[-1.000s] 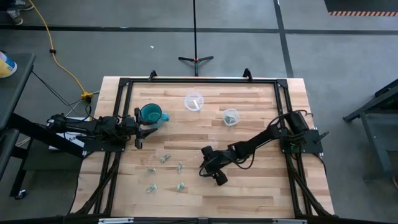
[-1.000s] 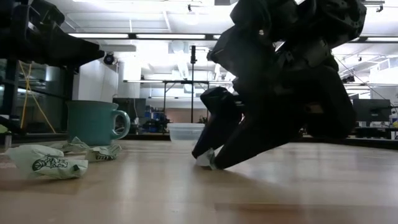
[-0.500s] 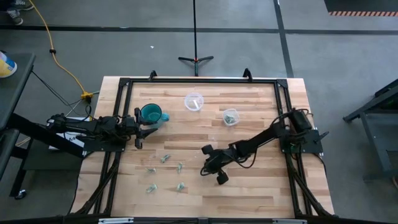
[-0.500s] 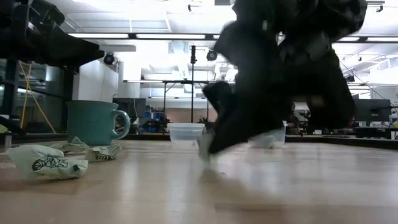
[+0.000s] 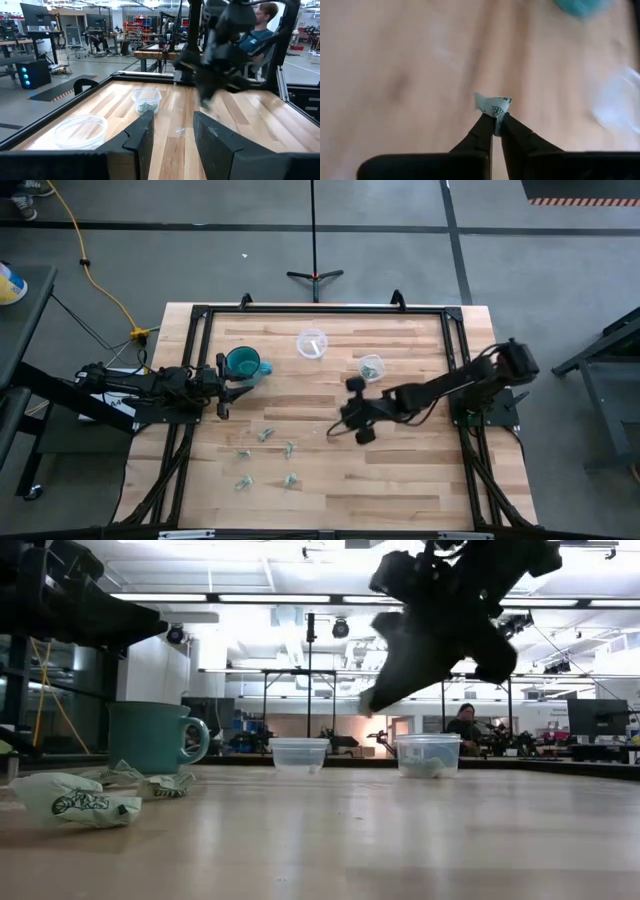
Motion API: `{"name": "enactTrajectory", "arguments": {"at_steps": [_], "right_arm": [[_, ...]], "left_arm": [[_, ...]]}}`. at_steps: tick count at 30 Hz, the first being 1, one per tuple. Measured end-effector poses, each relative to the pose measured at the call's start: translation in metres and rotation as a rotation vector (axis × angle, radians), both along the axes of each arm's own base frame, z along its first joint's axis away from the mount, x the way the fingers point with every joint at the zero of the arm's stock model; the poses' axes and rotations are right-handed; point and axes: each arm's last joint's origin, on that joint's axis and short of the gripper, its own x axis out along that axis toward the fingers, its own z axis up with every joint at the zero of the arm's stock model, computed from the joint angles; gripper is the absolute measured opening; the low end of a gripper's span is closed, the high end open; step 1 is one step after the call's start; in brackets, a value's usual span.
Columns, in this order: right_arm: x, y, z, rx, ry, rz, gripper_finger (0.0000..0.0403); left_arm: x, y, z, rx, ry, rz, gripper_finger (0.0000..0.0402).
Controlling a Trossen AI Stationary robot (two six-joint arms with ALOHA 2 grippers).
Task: Pick and place items into bin
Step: Put the stevia packet into the small transparent bin, then put the stevia packet into the large transparent bin
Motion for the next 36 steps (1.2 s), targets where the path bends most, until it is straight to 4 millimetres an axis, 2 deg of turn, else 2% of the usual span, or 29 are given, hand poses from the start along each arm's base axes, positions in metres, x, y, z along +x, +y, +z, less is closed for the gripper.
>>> {"name": "enactTrajectory", "arguments": {"at_steps": [5,9,16,19,23,27,30,33,36], "right_arm": [[-0.021,-0.030,0.017,-0.124,0.065,-0.222,0.0009],[-0.035,-0.056,0.022,-0.177,0.131,-0.391,0.0018],[-0.038,-0.089,0.017,-0.040,0.207,-0.451,0.0011],[-0.041,-0.102,0.017,-0.027,0.204,-0.526,0.0037],[-0.045,-0.113,0.016,-0.013,0.232,-0.564,0.0091],[-0.043,-0.120,0.016,0.083,0.220,-0.524,0.0139],[-0.033,-0.121,0.017,0.175,0.108,-0.392,0.0159],[-0.027,-0.116,0.018,0.266,-0.073,-0.185,0.0162],[-0.033,-0.118,0.022,0.325,-0.260,-0.071,0.0147]], "left_arm": [[0.000,0.000,0.000,0.000,0.000,0.000,0.0172],[0.000,0.000,0.000,0.000,0.000,0.000,0.0172],[0.000,0.000,0.000,0.003,0.001,0.000,0.0172],[0.000,0.000,0.000,0.004,0.001,0.000,0.0172],[0.000,0.000,0.000,0.004,0.000,0.000,0.0172],[0.000,0.000,0.000,0.004,0.001,0.000,0.0172],[0.000,0.000,0.000,0.004,0.001,0.000,0.0172],[0.000,0.000,0.000,0.004,0.001,0.000,0.0172],[0.000,0.000,0.000,0.004,0.001,0.000,0.0172]]}}
